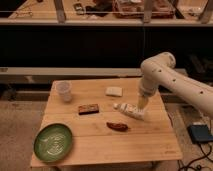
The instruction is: Stand the bottle upright
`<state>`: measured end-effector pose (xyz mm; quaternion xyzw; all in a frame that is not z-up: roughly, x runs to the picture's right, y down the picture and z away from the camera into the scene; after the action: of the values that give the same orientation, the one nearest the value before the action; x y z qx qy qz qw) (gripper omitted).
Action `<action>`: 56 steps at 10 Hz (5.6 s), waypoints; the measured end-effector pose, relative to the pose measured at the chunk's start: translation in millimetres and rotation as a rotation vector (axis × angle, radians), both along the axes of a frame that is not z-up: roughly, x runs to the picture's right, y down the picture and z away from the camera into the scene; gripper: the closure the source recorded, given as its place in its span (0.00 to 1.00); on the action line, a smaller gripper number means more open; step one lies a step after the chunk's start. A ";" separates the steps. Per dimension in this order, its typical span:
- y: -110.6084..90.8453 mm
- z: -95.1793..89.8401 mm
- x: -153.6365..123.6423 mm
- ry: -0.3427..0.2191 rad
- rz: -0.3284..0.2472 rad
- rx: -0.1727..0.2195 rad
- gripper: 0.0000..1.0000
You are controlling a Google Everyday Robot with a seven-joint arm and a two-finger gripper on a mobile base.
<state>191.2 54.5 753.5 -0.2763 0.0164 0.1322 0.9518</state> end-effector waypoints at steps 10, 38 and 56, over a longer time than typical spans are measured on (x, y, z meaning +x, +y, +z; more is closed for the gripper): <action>22.5 70.4 -21.1 0.106 -0.135 0.012 0.35; 67.1 139.9 -13.5 0.306 -0.180 -0.099 0.35; 47.8 103.7 -47.2 0.032 0.000 -0.184 1.00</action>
<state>144.0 102.3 857.2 -0.3606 0.0439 0.1347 0.9219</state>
